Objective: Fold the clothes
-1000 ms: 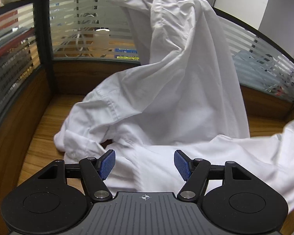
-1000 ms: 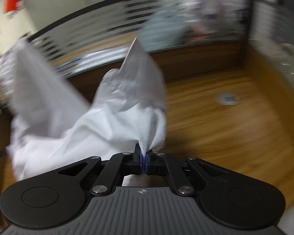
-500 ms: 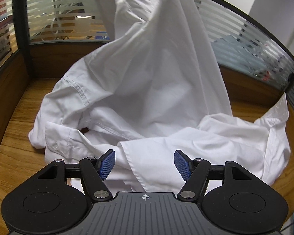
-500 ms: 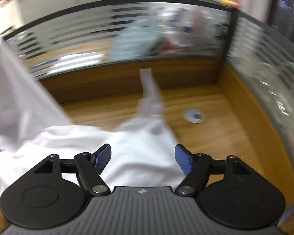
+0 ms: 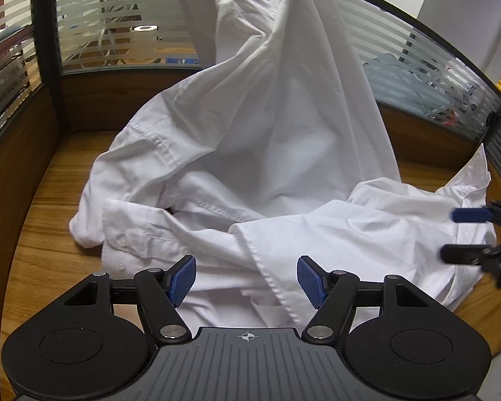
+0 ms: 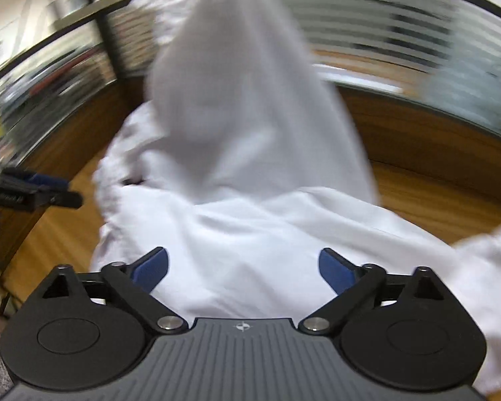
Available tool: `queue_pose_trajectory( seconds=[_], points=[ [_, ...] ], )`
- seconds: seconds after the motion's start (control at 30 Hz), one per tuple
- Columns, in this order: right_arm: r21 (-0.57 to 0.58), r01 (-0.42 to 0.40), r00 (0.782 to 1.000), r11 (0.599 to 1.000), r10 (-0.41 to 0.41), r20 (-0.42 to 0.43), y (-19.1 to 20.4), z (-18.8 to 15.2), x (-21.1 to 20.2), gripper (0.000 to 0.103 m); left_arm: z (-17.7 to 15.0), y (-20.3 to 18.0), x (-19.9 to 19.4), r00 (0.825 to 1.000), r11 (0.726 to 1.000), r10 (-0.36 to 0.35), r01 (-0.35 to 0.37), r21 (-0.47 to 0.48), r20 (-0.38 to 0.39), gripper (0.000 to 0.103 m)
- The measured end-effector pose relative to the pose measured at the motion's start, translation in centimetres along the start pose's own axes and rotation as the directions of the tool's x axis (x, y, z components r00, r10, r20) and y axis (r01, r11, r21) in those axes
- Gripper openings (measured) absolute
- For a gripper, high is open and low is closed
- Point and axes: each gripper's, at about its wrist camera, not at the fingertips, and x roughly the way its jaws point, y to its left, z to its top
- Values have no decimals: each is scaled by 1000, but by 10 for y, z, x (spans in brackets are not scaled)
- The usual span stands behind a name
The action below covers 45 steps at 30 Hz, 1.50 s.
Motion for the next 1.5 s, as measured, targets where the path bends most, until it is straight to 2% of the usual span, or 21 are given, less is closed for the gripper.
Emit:
queue_pose_trajectory(
  seconds=[0.1,0.23,0.43,0.6,0.77,0.8,0.87,0.93,1.0,1.03,1.1,1.33,1.43,1.5],
  points=[
    [-98,-49,999,994,48,-9,32,10,22,102,-3,7,-3,1000,1000,4,-4,1,2,75],
    [-226,-85,996,970,77,-43,60,29,55,102,-6,15,-6,1000,1000,12,-12,-12,-1,75],
    [-334,-107,984,936,52,-170,64,42,119,102,-9,26,-6,999,998,33,-34,-45,-8,75],
    [-338,-136,963,931,44,-267,50,38,155,102,-6,34,-3,999,995,46,-47,-87,-9,75],
    [-192,-218,929,957,144,-340,34,29,168,102,-3,41,1,999,990,45,-46,-130,-14,75],
    [-163,-232,922,959,164,-352,33,26,168,98,-3,43,3,999,989,45,-47,-139,-14,75],
    [-174,-226,920,958,151,-361,37,17,166,78,-1,45,6,999,987,49,-51,-149,-19,75],
    [-188,-206,922,960,126,-367,41,12,163,45,1,47,8,998,987,53,-56,-153,-23,75],
    [-143,-199,923,969,137,-360,36,10,154,27,3,47,10,998,987,56,-59,-151,-23,75],
    [-115,-199,924,973,147,-353,33,10,149,21,4,47,10,998,987,57,-60,-149,-21,75],
    [-84,-193,933,978,156,-325,28,8,129,17,6,45,10,998,988,59,-60,-145,-15,75],
    [9,-133,978,991,132,-161,4,10,12,12,12,34,13,999,991,51,-52,-127,-8,75],
    [65,-71,993,995,77,-87,-19,8,-44,10,14,22,16,999,994,42,-43,-105,-9,75],
    [106,-5,999,994,9,-42,-39,3,-82,10,14,13,20,999,995,34,-35,-90,-14,75]
  ],
)
